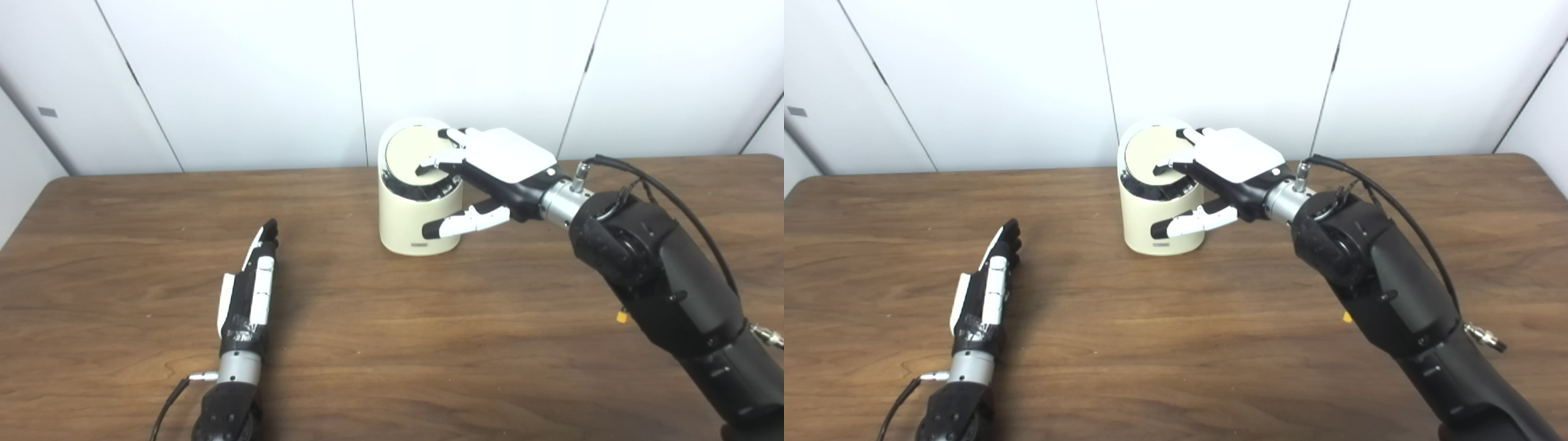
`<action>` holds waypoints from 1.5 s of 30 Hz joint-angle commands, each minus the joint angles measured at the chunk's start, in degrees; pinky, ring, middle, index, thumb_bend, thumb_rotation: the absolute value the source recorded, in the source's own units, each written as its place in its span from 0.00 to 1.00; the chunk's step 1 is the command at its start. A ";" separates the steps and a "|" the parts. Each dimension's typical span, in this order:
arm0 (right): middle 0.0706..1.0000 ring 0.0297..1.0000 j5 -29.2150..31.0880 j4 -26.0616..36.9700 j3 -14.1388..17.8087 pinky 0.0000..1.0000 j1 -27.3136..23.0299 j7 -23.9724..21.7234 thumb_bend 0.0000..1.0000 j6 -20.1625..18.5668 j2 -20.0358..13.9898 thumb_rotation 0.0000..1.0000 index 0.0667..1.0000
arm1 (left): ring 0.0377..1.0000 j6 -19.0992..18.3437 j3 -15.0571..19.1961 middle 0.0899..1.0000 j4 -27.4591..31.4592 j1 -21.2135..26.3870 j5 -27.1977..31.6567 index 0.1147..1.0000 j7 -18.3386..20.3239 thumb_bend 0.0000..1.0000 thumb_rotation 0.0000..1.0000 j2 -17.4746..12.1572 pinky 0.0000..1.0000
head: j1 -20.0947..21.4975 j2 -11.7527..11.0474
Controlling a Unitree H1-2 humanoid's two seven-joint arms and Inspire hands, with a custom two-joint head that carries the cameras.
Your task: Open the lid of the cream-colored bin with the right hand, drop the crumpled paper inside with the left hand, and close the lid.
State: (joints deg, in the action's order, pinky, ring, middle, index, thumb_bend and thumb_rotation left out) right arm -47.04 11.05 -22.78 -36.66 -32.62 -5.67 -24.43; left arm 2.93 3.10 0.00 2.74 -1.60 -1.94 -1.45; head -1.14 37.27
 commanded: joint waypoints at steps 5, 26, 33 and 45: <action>0.82 1.00 -1.44 0.82 -1.30 1.00 -1.03 -6.20 0.70 -2.52 -0.69 1.00 0.85 | 0.97 0.65 -0.46 0.96 0.63 -1.18 0.08 0.94 -0.41 0.51 1.00 1.07 0.97 | -0.11 0.29; 0.93 1.00 0.61 4.11 5.30 1.00 0.32 2.35 0.64 -0.73 1.01 1.00 0.94 | 0.99 -0.04 -0.77 0.97 0.28 -1.09 -1.02 0.96 -0.32 0.52 0.92 0.81 1.00 | -0.14 0.15; 1.00 1.00 0.51 4.21 8.67 0.98 0.92 6.89 0.63 -0.14 2.16 1.00 1.00 | 0.98 0.85 -0.22 0.96 -1.38 -0.40 -0.07 0.95 -0.08 0.54 0.86 0.42 1.00 | 0.15 -0.32; 1.00 1.00 4.11 3.22 14.63 1.00 5.87 9.77 0.64 -2.94 2.30 1.00 1.00 | 0.97 0.23 0.71 0.97 -1.19 -0.74 2.25 0.97 0.79 0.50 0.84 -0.11 0.99 | 1.02 -0.25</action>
State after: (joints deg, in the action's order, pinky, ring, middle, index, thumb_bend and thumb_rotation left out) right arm -43.87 13.02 -9.62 -29.57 -24.62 -7.66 -22.02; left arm 2.92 3.59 0.07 2.76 0.20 -1.43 -1.20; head -0.26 36.91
